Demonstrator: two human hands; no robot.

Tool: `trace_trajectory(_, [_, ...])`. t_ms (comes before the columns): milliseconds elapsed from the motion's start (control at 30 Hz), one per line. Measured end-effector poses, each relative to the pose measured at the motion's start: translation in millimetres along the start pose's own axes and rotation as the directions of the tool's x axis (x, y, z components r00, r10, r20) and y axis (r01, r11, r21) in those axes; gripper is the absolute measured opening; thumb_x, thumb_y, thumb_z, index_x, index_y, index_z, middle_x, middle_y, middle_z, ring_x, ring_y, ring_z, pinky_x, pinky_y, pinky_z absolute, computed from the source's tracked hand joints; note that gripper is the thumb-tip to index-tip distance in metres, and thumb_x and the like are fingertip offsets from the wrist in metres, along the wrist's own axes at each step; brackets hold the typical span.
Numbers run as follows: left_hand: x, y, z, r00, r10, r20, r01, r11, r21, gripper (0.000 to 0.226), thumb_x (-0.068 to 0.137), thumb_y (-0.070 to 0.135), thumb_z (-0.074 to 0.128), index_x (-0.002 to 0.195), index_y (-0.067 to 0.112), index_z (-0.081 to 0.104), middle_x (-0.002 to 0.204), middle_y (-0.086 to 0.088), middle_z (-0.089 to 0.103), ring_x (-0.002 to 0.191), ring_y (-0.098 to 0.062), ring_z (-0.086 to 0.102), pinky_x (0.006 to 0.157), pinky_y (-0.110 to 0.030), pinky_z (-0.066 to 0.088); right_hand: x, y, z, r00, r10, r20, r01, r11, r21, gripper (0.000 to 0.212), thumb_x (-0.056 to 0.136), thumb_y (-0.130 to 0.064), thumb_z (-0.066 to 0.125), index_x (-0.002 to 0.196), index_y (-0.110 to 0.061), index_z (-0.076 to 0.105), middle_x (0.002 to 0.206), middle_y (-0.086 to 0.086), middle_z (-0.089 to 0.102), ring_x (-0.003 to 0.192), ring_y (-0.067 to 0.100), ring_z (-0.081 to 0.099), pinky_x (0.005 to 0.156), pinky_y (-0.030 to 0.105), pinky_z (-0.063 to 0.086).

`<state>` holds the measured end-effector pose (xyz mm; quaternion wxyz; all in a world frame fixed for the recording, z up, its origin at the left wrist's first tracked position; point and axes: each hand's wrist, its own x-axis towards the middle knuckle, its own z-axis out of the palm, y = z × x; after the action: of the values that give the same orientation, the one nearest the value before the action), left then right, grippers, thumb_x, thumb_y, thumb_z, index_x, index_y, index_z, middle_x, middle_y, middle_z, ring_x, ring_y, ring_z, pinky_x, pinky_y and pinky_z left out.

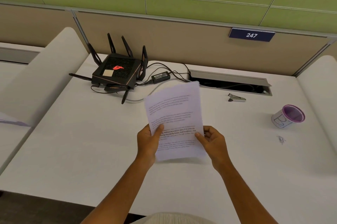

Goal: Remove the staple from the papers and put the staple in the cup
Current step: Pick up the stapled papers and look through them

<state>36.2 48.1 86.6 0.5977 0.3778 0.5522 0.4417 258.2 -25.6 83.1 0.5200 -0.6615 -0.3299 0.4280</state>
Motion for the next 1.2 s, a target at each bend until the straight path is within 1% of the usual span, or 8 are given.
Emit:
trace_trajectory(167, [-1.0,-0.6,-11.1,0.993,-0.101,-0.065,0.085,0.971,-0.225,0.015,0.095,0.027,0.077,0.109,0.033,0.08,0.109,0.007,0.083,0.096,-0.014,0.081,0.071,-0.031,0.067,-9.2,11.5,-10.8,0.994,0.098,0.054,-0.106,0.975,0.197,0.026,0.088,-0.024,0.082,0.112,-0.017,0.076,0.112,0.008,0.081,0.104,0.028,0.078,0.08,0.033,0.065])
trace_trajectory(267, [-5.7,-2.2,-7.8,0.982,-0.178,-0.068,0.139,0.914,-0.381,0.024,0.098,0.022,0.074,0.119,0.034,0.077,0.117,0.004,0.082,0.106,-0.02,0.079,0.088,-0.045,0.065,-17.1,17.5,-0.4,0.983,0.175,0.059,-0.184,0.911,0.37,0.028,0.085,-0.02,0.083,0.111,-0.013,0.077,0.117,0.016,0.079,0.109,0.036,0.076,0.088,0.045,0.065])
trace_trajectory(467, [-22.8,-10.5,3.2,0.974,-0.228,0.008,0.207,0.871,-0.444,0.028,0.1,0.019,0.071,0.121,0.037,0.074,0.119,0.002,0.081,0.108,-0.023,0.079,0.089,-0.048,0.065,-28.7,14.1,30.4,0.975,0.22,-0.011,-0.202,0.913,0.354,0.032,0.091,-0.014,0.079,0.122,-0.019,0.073,0.115,0.001,0.081,0.104,0.023,0.079,0.082,0.042,0.067])
trace_trajectory(700, [2.1,-10.7,-46.0,0.98,-0.152,-0.126,0.099,0.931,-0.352,0.035,0.093,0.017,0.079,0.125,0.032,0.074,0.124,0.001,0.079,0.107,-0.02,0.079,0.087,-0.043,0.066,-15.7,2.8,-0.2,0.982,0.164,-0.094,-0.151,0.98,0.132,0.02,0.096,-0.011,0.074,0.108,-0.026,0.075,0.103,-0.006,0.083,0.09,0.018,0.081,0.074,0.037,0.067])
trace_trajectory(800, [18.4,-2.2,-72.7,0.993,-0.077,-0.092,0.072,0.996,-0.062,0.032,0.094,0.031,0.08,0.122,0.045,0.073,0.114,0.012,0.08,0.1,-0.018,0.079,0.073,-0.035,0.068,-6.3,-2.3,-15.0,0.985,0.141,-0.101,-0.132,0.987,0.09,0.02,0.096,-0.008,0.073,0.107,-0.025,0.077,0.1,-0.005,0.084,0.09,0.019,0.081,0.075,0.035,0.067])
trace_trajectory(933, [27.7,6.3,-73.4,0.998,-0.003,0.066,-0.012,0.975,0.221,0.023,0.089,0.038,0.084,0.107,0.044,0.072,0.103,0.018,0.082,0.096,-0.016,0.079,0.073,-0.031,0.066,-3.2,-8.9,-19.3,0.991,0.063,-0.12,-0.056,0.996,0.067,0.022,0.098,-0.011,0.071,0.105,-0.03,0.078,0.101,-0.009,0.083,0.089,0.013,0.08,0.067,0.021,0.064])
trace_trajectory(1100, [24.0,10.0,-56.4,0.995,0.048,0.085,-0.063,0.981,0.183,0.024,0.079,0.034,0.092,0.098,0.033,0.078,0.093,0.017,0.083,0.085,-0.009,0.08,0.063,-0.021,0.063,-12.1,-13.2,-14.7,0.983,-0.064,-0.17,0.072,0.996,0.046,0.033,0.099,-0.018,0.072,0.099,-0.05,0.078,0.102,-0.017,0.081,0.093,0.004,0.077,0.071,0.014,0.061])
trace_trajectory(1200, [18.2,-2.0,-49.3,0.998,0.023,0.061,-0.034,0.984,0.175,0.024,0.076,0.032,0.094,0.093,0.03,0.078,0.089,0.019,0.082,0.083,-0.006,0.08,0.063,-0.018,0.062,-18.4,-1.7,-12.6,0.977,-0.064,-0.204,0.074,0.996,0.041,0.029,0.098,-0.019,0.072,0.1,-0.047,0.078,0.102,-0.014,0.081,0.094,0.006,0.077,0.074,0.015,0.061])
